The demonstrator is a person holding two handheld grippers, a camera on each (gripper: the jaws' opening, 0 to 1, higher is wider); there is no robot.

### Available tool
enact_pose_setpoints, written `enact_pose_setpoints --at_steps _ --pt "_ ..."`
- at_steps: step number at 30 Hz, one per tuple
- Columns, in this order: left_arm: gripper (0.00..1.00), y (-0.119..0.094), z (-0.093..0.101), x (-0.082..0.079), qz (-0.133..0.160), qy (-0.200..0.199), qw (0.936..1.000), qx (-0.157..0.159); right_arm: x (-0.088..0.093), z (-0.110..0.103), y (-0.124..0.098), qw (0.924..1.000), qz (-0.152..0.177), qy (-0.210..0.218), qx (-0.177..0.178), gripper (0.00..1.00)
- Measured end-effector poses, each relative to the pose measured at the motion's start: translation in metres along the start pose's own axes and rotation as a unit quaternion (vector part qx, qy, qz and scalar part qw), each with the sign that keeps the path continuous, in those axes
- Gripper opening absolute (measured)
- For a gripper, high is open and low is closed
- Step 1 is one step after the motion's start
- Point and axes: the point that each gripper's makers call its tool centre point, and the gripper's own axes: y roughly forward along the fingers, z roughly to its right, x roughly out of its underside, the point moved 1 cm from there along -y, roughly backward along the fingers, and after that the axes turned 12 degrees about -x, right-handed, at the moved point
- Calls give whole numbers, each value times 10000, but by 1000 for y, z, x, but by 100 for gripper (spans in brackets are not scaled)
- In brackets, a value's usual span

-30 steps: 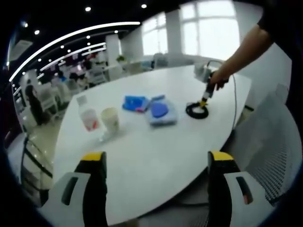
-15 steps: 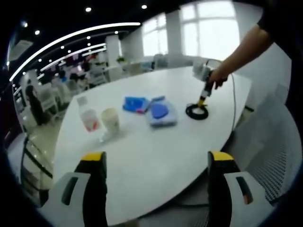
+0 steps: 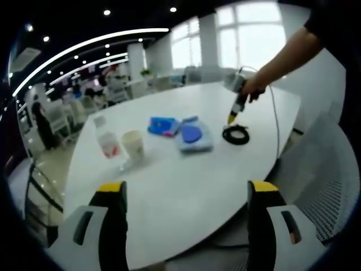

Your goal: Arrange the tabletop items into an orderly group along one side of the table until the central work area is clear of visible clutter.

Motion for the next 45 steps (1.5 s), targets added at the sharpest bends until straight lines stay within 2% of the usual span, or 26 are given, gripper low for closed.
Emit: enact_pose_setpoints --at_steps 24,35,45 --pt "85 1 -4 3 -112 -28 9999 -99 -74 -23 11 9979 252 -554 -224 19" --pt "85 1 -4 5 -159 -40 9998 -129 -98 -31 17 9953 386 -855 -255 19" --pt "84 2 -5 6 -203 -47 9997 -148 -123 -37 22 9901 636 -1200 -363 21"
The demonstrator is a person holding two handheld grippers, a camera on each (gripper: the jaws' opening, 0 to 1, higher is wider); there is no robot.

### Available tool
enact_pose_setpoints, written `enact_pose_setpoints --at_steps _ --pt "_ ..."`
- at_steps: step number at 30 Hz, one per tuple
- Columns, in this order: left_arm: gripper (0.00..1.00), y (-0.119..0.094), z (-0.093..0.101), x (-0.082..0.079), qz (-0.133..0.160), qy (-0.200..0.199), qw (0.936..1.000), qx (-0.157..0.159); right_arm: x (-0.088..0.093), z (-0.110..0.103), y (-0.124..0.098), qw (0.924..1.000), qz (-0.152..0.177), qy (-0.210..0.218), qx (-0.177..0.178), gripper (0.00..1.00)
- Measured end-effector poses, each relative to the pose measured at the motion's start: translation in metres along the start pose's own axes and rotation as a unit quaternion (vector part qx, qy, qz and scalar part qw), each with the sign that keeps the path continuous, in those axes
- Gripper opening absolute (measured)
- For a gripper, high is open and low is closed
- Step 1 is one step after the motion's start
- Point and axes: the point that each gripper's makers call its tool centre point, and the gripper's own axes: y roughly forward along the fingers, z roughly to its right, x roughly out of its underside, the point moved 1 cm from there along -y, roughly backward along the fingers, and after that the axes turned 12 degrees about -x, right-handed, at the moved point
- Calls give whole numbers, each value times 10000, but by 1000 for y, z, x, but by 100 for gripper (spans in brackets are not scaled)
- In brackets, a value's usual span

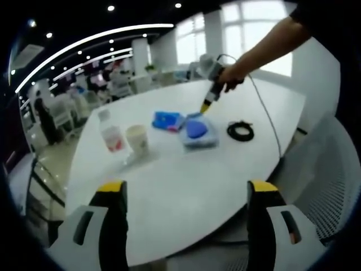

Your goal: Arrange the tabletop items into an orderly group along one side of the table until the central work area is clear of visible clutter.

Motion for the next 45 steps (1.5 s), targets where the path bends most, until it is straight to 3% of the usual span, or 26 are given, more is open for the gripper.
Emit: enact_pose_setpoints --at_steps 10,26,39,45 --pt "84 1 0 2 -74 16 10000 2 -26 -5 14 9978 293 -554 -199 27" --pt "84 4 -1 9 -266 88 9996 -15 -48 -7 33 9924 382 -1161 -166 33" --pt "82 6 -1 12 -392 116 9992 -46 -50 -9 46 9851 205 -1706 -75 33" --pt "82 6 -2 14 -431 115 9990 -65 -49 -10 54 9833 94 -1815 -110 27"
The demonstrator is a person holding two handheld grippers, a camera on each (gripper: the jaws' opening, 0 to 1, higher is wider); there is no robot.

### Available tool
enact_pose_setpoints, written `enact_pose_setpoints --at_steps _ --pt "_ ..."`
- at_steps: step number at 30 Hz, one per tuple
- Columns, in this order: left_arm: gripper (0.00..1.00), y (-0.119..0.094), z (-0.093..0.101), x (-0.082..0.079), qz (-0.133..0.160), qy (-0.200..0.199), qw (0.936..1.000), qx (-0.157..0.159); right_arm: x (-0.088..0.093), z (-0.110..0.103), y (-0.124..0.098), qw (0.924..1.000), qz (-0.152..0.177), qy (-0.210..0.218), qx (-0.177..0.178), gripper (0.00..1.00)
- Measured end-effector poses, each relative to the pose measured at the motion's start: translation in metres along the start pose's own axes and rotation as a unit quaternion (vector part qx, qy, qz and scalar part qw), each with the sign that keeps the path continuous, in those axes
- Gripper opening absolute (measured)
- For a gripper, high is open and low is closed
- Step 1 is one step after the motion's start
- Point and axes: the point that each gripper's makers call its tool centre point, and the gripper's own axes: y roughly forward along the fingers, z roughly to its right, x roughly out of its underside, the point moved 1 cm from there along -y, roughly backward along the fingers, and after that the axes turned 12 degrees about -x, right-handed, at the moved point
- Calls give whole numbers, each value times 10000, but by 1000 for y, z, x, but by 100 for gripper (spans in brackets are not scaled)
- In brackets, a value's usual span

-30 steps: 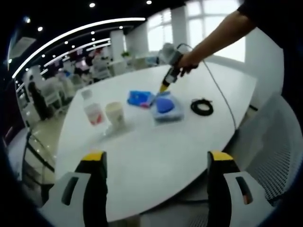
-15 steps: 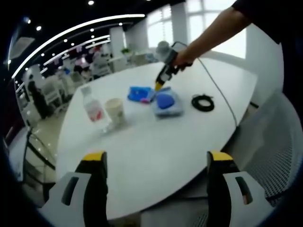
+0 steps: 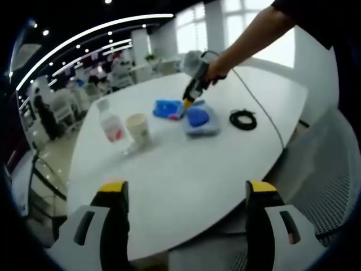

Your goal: Arrange the tabletop items into an orderly group along one side of the table until the central work area is clear of visible clutter.

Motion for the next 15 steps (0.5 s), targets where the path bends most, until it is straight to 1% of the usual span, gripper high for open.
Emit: enact_pose_setpoints --at_steps 3,7,15 --pt "82 0 -1 1 -21 -7 10000 -9 0 -1 3 10000 -26 -66 -36 24" --pt "81 0 -1 1 -28 1 10000 -10 0 -1 7 9999 -49 -103 -128 17" --pt "81 -1 1 1 -23 17 10000 3 3 2 8 9995 -84 -215 -192 12"
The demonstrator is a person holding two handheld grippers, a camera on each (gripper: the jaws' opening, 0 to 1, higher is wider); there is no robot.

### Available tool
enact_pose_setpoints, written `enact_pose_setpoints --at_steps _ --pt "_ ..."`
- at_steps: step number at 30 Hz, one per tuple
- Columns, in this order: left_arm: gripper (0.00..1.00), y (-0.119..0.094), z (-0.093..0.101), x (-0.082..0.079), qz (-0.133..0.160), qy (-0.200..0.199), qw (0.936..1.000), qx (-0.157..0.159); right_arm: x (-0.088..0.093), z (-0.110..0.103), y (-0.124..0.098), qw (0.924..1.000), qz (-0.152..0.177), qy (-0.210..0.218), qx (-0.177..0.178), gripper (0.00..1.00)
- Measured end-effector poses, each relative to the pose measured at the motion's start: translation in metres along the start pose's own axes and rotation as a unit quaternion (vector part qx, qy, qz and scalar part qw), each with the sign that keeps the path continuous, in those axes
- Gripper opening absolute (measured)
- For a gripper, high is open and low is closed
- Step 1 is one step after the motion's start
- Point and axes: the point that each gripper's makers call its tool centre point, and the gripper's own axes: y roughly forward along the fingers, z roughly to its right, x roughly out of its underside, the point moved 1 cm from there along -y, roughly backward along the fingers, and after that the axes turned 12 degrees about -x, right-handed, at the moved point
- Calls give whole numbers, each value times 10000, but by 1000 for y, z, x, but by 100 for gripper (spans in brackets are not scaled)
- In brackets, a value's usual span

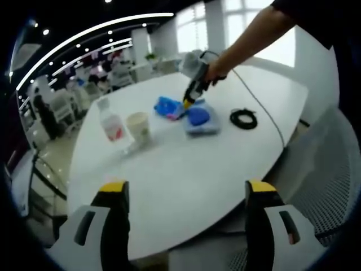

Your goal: Arrange the tabletop items into an orderly group along one side of the table until the central work area is clear of visible clutter.

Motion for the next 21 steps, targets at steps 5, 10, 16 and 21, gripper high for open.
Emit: enact_pose_setpoints --at_steps 5,10,16,21 --pt "81 0 0 0 22 -1 10000 2 2 -2 -7 10000 -13 -77 -6 5" --pt "81 -1 0 -2 61 2 10000 7 7 1 -16 9999 -44 -33 88 0" --pt "81 -1 0 -3 122 10 9999 26 18 1 -31 9997 -67 103 231 0" --pt "81 -1 1 -4 160 25 9999 53 29 0 -43 9992 -102 199 345 0"
